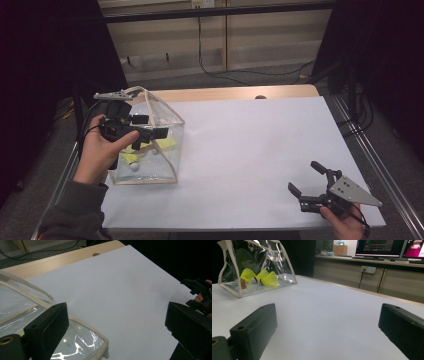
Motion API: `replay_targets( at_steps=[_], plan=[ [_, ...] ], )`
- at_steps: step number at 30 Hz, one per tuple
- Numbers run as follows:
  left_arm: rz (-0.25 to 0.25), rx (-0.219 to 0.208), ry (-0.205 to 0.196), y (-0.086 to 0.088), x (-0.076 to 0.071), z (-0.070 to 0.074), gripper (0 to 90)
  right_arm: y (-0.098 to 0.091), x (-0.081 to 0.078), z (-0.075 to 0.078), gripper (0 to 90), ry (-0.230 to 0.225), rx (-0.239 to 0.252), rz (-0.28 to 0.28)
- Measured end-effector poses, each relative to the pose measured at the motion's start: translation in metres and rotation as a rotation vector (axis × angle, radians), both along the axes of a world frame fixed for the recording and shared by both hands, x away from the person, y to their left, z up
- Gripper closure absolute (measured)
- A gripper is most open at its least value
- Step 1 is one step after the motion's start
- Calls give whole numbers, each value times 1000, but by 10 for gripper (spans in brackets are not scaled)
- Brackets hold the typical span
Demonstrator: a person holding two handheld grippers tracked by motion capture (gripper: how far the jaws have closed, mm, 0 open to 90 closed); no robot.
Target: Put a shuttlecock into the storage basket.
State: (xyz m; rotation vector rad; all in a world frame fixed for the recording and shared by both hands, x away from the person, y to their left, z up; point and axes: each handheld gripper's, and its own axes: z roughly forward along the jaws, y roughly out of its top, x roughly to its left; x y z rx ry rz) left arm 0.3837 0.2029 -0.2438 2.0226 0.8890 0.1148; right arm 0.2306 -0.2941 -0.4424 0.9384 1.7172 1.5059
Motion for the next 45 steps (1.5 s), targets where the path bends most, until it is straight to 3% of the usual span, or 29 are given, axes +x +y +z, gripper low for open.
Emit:
replay_targets(
  at_steps=[8, 21, 35, 45],
  plan=[
    [-25, -11, 0, -8, -4, -4, 51, 0, 0, 0, 17, 1, 0, -1],
    [-53, -63, -7, -19, -11, -12, 58, 0, 0, 0, 17, 0, -1, 1],
    [-79, -81, -4, -27, -16, -22, 64, 1, 0, 0, 17, 0, -5, 1],
    [-97, -110, -31, -31, -22, -27, 72, 1, 0, 0, 17, 1, -6, 2]
  ],
)
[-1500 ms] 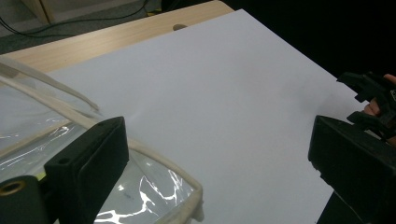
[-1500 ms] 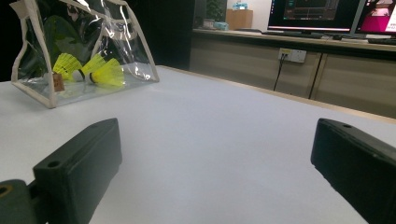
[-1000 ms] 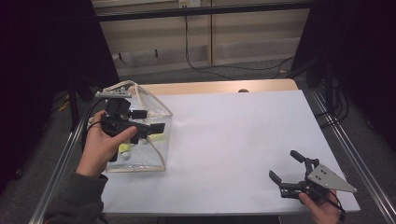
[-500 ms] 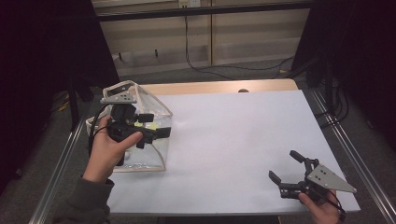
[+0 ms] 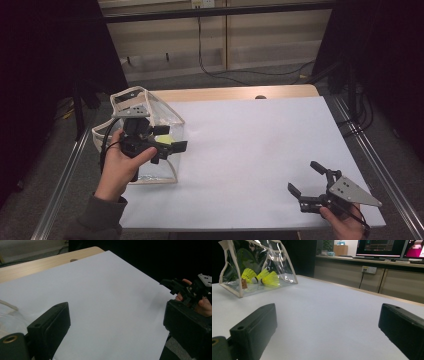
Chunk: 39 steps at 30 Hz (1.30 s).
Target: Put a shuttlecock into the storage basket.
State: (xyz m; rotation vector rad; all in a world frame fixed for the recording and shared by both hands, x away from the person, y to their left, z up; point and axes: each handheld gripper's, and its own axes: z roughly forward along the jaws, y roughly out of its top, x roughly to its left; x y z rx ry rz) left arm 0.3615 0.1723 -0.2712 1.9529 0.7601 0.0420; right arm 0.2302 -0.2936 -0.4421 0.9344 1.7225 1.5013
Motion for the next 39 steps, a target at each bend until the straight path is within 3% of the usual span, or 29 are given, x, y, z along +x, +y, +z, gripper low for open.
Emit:
replay_targets(
  at_steps=[14, 17, 25, 39],
  plan=[
    [-21, -28, -23, -6, -10, -10, 74, 0, 0, 0, 17, -1, 1, 1],
    [-18, -34, -49, -5, -14, -14, 76, 0, 0, 0, 17, -2, -5, 2],
    [-47, -50, -47, -10, -20, -10, 76, 0, 0, 0, 17, -2, -6, 1],
    [-69, -49, -37, -19, -23, -30, 75, 0, 0, 0, 17, -2, -7, 1]
  ],
)
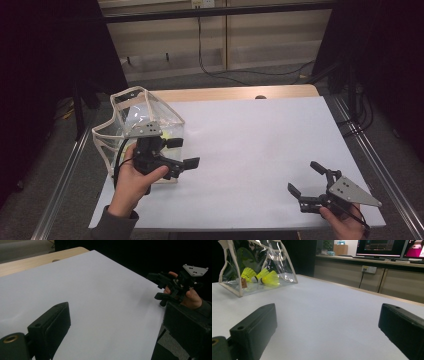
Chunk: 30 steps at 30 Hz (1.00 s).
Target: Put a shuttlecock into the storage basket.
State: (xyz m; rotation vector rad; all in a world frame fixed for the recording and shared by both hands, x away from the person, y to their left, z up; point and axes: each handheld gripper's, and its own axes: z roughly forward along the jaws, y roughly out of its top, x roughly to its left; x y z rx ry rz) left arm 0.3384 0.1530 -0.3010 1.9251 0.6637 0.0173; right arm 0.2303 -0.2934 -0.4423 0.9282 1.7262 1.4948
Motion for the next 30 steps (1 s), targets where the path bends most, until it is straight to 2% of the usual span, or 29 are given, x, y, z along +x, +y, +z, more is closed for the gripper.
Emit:
replay_targets(
  at_steps=[6, 10, 15, 20, 30],
  plan=[
    [-3, 8, 2, 0, -1, -11, 72, 0, 0, 0, 17, 1, 0, -1],
    [-2, -3, -3, 0, -3, -17, 71, 0, 0, 0, 17, 0, 0, -1],
    [4, 9, -2, -1, -4, -25, 70, 0, 0, 0, 17, 1, 1, -1],
    [5, 10, -16, -1, -5, -29, 74, 0, 0, 0, 17, 0, -1, 0],
    [-3, 21, -15, -2, -7, -38, 75, 0, 0, 0, 17, 2, 0, -2]
  ],
)
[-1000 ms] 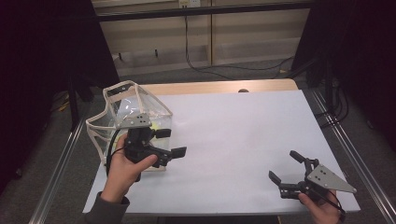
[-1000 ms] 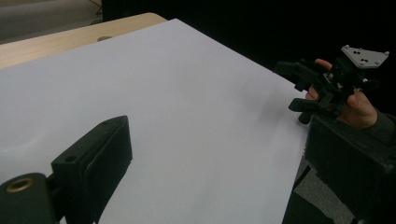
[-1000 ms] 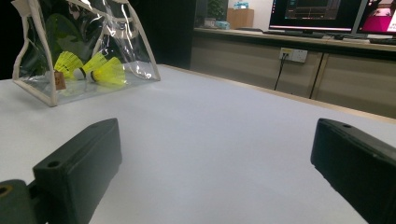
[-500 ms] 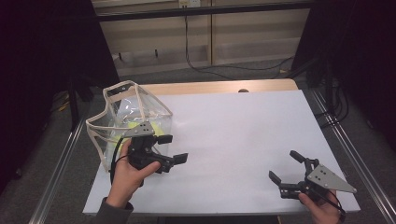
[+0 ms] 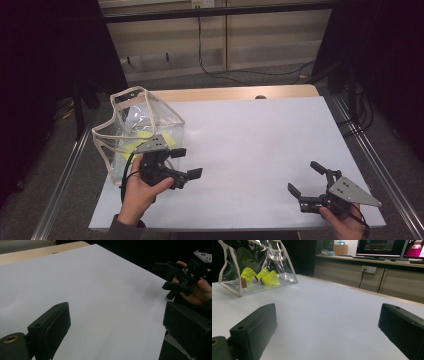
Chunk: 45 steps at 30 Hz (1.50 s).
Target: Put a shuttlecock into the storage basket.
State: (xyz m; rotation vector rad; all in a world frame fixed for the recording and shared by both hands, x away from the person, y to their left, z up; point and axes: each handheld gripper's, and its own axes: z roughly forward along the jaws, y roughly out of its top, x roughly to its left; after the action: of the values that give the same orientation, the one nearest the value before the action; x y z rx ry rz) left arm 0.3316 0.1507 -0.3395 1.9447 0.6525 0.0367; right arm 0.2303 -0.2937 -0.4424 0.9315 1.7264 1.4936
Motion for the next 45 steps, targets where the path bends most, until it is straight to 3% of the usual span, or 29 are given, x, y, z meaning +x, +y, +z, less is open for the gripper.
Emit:
replay_targets(
  at_steps=[45],
  plan=[
    [-14, -1, -4, 2, -10, -42, 66, 0, 0, 0, 17, -4, -3, 3]
  ],
)
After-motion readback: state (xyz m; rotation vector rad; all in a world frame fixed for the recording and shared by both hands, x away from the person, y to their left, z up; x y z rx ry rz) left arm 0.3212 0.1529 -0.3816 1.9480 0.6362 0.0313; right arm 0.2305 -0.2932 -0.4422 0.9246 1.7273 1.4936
